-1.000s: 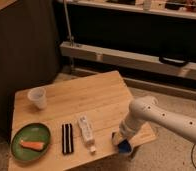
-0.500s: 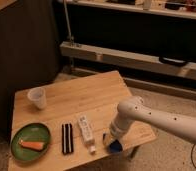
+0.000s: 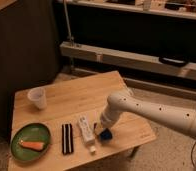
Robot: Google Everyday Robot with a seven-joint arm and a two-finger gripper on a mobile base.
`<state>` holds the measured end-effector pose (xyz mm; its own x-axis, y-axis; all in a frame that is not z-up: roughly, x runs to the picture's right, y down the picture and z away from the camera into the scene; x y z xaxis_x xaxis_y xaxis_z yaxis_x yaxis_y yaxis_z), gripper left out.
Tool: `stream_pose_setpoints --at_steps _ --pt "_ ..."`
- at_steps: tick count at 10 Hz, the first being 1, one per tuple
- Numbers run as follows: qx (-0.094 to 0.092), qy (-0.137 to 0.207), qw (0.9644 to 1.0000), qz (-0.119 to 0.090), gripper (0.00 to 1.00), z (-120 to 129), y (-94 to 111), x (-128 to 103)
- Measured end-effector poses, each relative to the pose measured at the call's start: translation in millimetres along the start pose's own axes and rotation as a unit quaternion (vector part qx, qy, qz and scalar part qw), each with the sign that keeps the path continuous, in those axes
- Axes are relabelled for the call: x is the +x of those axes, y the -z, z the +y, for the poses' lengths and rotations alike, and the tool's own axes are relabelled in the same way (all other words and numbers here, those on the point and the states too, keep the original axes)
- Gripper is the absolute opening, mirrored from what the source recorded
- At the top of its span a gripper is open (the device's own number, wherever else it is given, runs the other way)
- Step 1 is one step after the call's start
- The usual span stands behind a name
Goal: Wipe the white sponge on the table
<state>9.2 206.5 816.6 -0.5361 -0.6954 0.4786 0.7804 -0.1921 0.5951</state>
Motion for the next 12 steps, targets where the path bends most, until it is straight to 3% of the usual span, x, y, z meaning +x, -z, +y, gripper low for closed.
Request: stream_pose_setpoints --at_steps 3,12 --pt "-0.020 -0.012 0.9997 -0.005 0.26 26.6 -18.5 13.3" --pt "-0.021 -0.011 0.9997 -0.005 0.26 27.5 -12.7 12.0"
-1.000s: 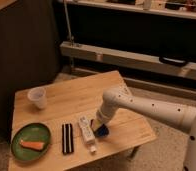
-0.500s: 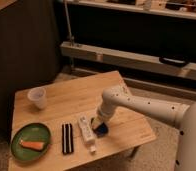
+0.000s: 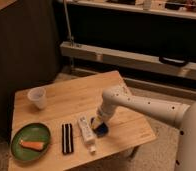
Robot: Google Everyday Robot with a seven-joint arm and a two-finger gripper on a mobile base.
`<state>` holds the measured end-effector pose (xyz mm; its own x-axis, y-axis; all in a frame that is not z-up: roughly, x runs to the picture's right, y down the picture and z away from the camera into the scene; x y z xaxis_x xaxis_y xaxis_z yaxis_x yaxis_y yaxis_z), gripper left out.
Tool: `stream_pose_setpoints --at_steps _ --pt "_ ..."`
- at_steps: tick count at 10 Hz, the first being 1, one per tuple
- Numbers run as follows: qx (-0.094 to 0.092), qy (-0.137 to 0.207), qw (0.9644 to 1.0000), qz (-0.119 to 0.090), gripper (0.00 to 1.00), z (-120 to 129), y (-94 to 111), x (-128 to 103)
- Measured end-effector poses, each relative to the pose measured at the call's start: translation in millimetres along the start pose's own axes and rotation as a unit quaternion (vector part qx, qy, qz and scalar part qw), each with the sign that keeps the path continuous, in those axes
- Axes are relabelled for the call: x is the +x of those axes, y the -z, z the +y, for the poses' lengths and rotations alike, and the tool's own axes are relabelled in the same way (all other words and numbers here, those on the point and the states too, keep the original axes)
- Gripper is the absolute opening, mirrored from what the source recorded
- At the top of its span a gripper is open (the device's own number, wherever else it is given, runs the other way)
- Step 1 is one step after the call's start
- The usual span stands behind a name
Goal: Wipe the white sponge on the table
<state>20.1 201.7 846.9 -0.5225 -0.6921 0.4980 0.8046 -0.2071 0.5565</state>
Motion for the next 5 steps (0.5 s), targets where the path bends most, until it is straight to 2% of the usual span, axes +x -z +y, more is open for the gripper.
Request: stream_pose_setpoints --at_steps 3,5 --pt "0.000 0.000 1.0000 0.000 0.26 0.0 0.0 -0.1" --pt "0.000 0.000 1.0000 0.000 0.30 0.1 0.0 -0.2"
